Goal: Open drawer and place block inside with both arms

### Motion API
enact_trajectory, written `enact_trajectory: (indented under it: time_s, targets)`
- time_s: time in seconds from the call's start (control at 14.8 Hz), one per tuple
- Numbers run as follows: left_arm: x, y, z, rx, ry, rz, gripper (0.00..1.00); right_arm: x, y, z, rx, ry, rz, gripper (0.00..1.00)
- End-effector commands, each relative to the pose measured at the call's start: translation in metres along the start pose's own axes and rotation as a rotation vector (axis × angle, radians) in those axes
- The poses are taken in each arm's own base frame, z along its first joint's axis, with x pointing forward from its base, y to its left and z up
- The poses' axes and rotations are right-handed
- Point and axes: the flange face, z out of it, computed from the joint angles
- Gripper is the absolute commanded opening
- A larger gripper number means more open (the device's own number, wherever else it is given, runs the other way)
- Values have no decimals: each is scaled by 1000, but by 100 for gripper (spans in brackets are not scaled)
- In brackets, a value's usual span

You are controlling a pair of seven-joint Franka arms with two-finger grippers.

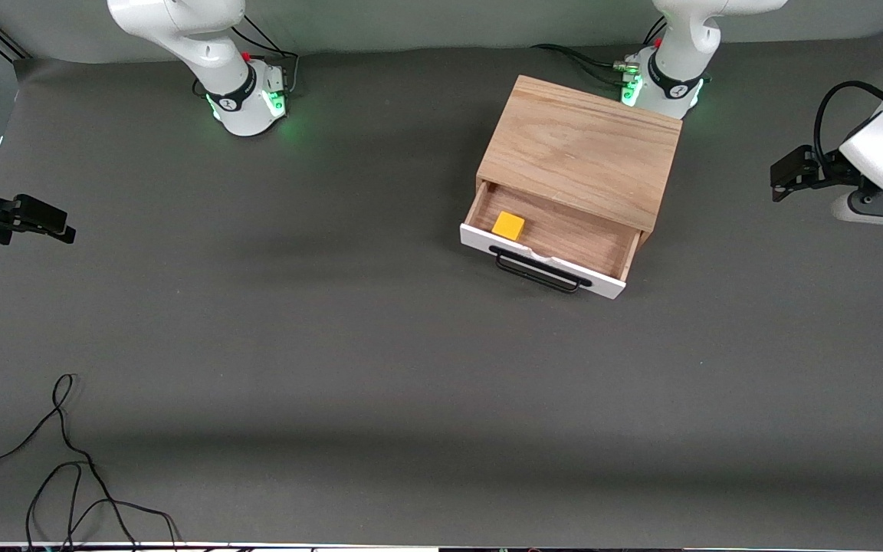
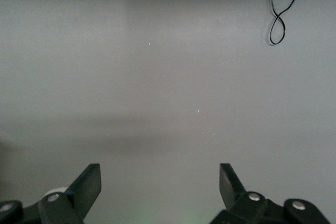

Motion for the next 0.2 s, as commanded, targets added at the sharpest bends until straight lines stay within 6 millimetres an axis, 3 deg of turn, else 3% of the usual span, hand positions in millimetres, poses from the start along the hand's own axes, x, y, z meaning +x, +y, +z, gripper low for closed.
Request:
enact_trajectory:
  time_s: [0.0,0.14]
  targets:
    - [-3,0,-2,-3,5,12,100,-5,1,-4,-15,3,-14,100]
    - [-3,0,-2,-3,5,10,100,-5,1,-5,-15,4,-12,100]
